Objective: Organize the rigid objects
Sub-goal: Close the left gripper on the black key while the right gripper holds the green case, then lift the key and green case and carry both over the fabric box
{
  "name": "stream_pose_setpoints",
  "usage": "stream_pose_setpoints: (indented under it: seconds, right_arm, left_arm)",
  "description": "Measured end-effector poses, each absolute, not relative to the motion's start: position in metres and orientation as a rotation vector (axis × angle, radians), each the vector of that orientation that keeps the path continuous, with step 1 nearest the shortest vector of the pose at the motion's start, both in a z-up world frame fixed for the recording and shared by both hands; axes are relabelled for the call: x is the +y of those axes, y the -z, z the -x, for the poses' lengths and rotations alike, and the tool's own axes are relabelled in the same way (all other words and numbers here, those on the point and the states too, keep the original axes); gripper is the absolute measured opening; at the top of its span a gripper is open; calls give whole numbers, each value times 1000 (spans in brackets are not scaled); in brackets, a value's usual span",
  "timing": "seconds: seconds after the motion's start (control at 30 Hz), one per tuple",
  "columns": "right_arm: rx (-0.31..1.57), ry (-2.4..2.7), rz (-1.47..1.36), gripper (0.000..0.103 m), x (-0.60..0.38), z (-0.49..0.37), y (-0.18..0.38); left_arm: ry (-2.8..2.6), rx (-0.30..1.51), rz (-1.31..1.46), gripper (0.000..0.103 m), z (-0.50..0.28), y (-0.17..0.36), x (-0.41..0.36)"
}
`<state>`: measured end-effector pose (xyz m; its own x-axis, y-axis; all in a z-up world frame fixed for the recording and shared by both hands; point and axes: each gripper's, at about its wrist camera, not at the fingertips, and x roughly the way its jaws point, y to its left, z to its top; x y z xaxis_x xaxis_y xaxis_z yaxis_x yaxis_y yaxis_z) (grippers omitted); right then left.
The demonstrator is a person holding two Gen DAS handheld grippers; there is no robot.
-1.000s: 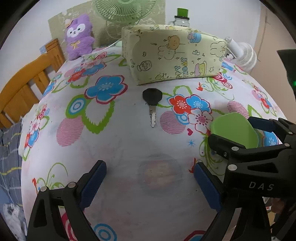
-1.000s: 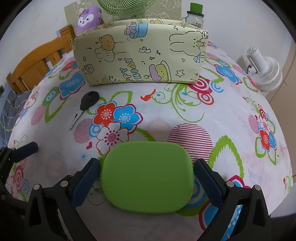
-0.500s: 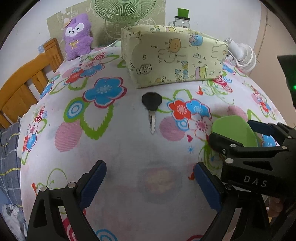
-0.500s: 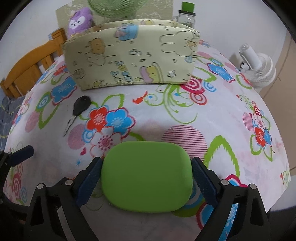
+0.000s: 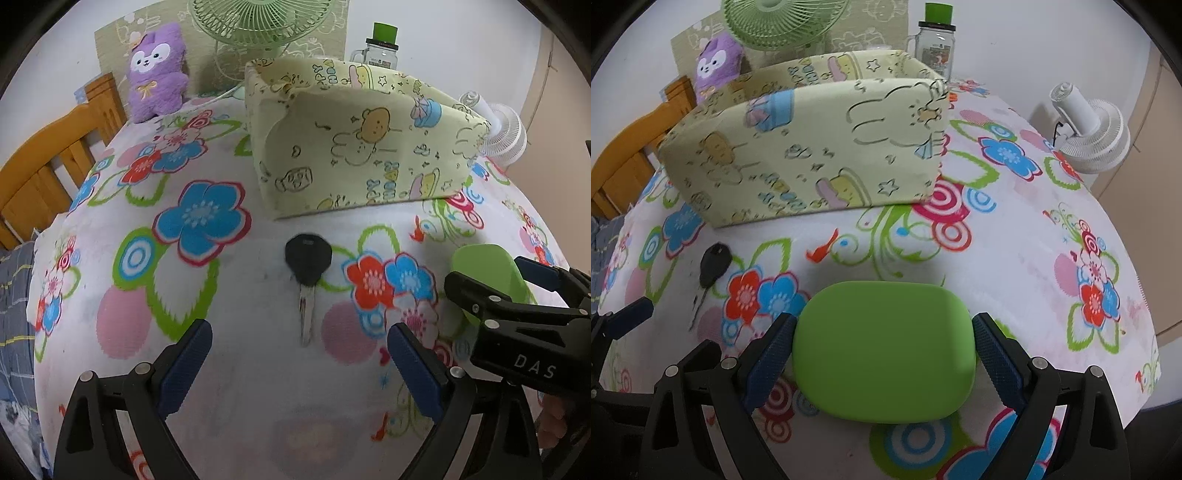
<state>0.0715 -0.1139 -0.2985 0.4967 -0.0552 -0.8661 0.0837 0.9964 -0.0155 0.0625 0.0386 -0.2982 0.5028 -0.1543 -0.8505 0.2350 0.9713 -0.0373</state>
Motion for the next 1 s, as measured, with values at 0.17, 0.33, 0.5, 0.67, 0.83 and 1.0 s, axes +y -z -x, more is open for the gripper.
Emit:
stream_pose_setpoints:
  seconds: [0.17,0.33,0.5,0.67,0.83,1.0]
  right_arm:
    - [1045,98,-38,95,-123,-85,296]
    - [1047,111,-46,95,-131,-98,296]
    - [1059,114,-49,95,-136,-107,298]
    - [1067,112,-49,95,-138,-110,299]
    - [1069,107,-50,95,-137,-111,299]
    - [1058,99,-51,95,-135,-108,295]
  left_arm:
    - [238,1013,-95,95,-79,297,32]
    - [234,1018,-101,88,-95,298,25]
    - [211,1007,-136,74,-104,299,18]
    - [216,1032,-99,59,-110,301,19]
    - [226,1028,-120,32,-108,299,14]
    - [216,1033,-140,32,-102,299,10]
